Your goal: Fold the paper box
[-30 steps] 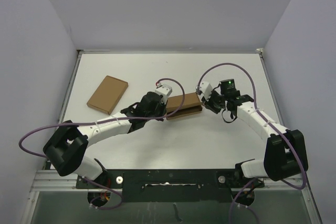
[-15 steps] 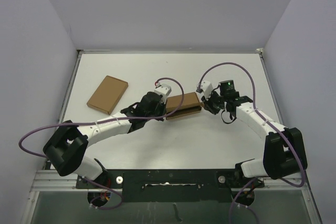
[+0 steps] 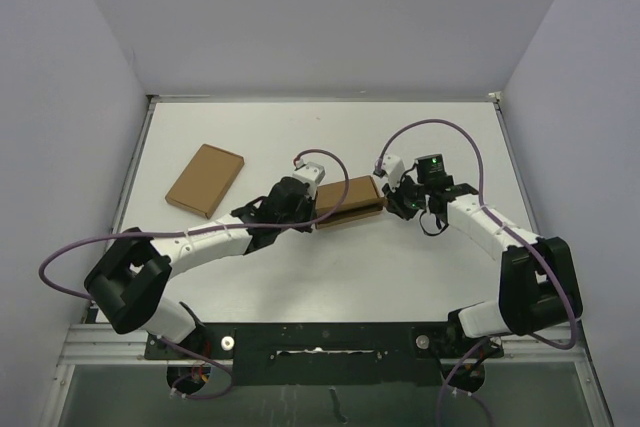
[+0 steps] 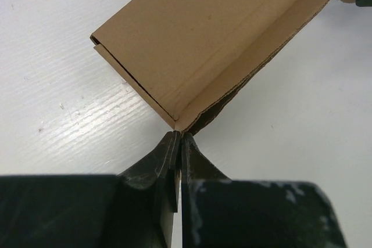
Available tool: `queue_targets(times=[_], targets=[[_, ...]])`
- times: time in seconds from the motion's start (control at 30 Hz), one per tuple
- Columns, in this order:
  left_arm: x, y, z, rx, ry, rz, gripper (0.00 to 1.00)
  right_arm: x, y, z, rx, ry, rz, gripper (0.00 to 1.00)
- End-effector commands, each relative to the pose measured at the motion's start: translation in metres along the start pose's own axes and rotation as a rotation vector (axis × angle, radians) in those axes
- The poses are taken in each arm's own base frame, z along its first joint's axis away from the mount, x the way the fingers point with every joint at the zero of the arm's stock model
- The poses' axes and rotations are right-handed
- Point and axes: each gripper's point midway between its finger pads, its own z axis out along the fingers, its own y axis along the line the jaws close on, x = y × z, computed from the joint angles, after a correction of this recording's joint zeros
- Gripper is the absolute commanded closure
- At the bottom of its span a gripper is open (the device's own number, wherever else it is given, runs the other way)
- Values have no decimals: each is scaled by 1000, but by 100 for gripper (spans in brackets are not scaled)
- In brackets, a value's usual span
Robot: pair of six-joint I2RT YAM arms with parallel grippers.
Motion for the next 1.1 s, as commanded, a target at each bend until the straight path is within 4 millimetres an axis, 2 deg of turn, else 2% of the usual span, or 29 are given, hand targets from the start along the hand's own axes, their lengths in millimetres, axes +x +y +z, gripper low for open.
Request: queue_targets(times=[0.0,0.17,0.27,0.47,0.6,0.7,0.77,0.9,1.07], targets=[[0,-14,4,62,-11,-22,99,2,10,7,-55,-4,16,100],[6,-15,6,72,12,-24,98,6,11,8,-73,24,13,100],[5,-15,5,72,13,-15,98,-2,11,1,-85,-1,-16,89],[1,-15,4,69,19,9,97,-30,7,-26,-73,-116,-154,59],[3,-15,5,72,31,17,97,-46,14,-40,-101,-194,-303,39],[4,-15,6,75,37,20,97,-55,24,-46,-152,-260,-498,15],[4,-16,7,77,40,22,97,-59,27,-42,-180,-296,-616,3],[4,-16,9,81,43,30,97,-61,25,-27,-194,-361,-885,2],[2,-17,8,95,36,51,97,-71,8,-15,-189,-427,-1015,2]])
